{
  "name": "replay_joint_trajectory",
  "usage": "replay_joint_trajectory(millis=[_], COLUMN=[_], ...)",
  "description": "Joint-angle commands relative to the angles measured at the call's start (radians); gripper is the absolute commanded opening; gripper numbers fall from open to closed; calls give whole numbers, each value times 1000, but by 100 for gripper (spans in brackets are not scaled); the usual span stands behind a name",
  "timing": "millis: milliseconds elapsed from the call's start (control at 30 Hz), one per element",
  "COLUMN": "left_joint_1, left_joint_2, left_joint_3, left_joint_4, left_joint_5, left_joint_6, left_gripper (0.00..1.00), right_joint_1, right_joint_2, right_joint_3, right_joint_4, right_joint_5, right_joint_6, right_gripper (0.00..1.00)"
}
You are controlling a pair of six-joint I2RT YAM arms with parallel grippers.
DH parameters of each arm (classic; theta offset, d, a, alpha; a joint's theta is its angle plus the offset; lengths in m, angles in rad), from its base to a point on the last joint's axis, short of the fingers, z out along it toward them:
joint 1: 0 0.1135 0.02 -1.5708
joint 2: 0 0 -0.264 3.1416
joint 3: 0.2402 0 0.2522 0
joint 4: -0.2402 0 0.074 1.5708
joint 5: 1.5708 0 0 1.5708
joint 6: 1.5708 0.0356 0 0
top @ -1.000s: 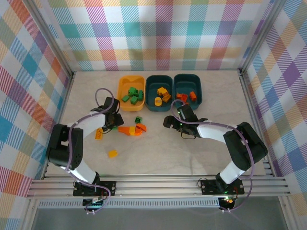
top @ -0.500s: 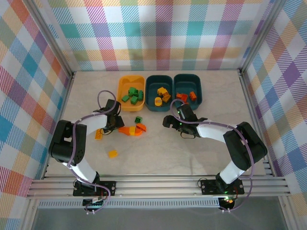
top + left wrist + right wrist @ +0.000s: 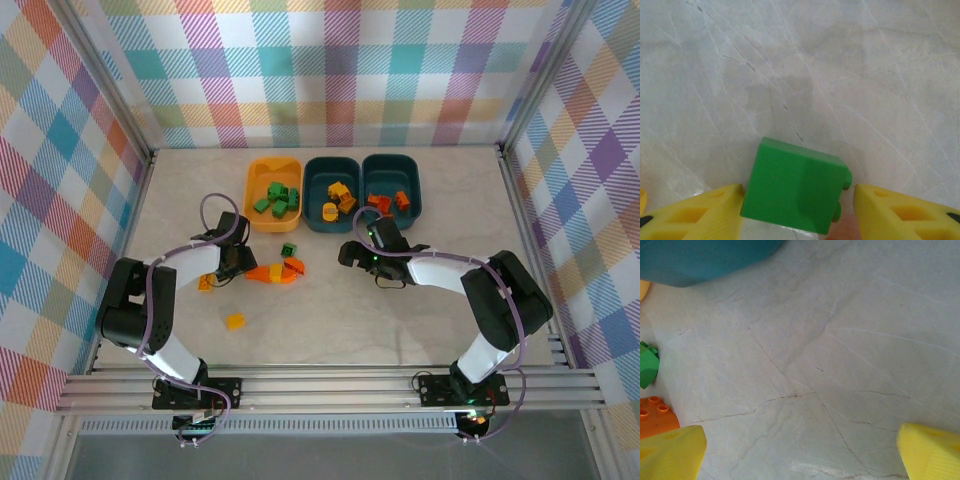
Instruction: Sort the legos into containers by color
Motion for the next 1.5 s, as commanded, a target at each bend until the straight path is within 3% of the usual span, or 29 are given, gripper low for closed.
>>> replay_joint_trajectory(millis=[0,200,600,1267,1467], left_joint_1=[-2,22,53,52,30], left_joint_2=[56,112,154,-24,44], left_joint_3=[40,105,159,196,359], left_joint_4=[-97,-108,-107,-162,-191], left_joint_5=[-7,-24,-16,74,128], left_joint_6=[-18,-6,13,-3,-11], left_gripper=[61,61,51,38,38], right_joint_1=[7,7,7,8,10], right_joint_2=[10,6,17,36,32], right_joint_3=[27,27,33,44,44], right_joint_4=[-11,-12,-15,-17,-17], right_joint_5=[-12,-9,-10,-14,-16], right_joint_6=[-18,-21,-20,-23,-22], right_gripper=[98,98,98,98,98])
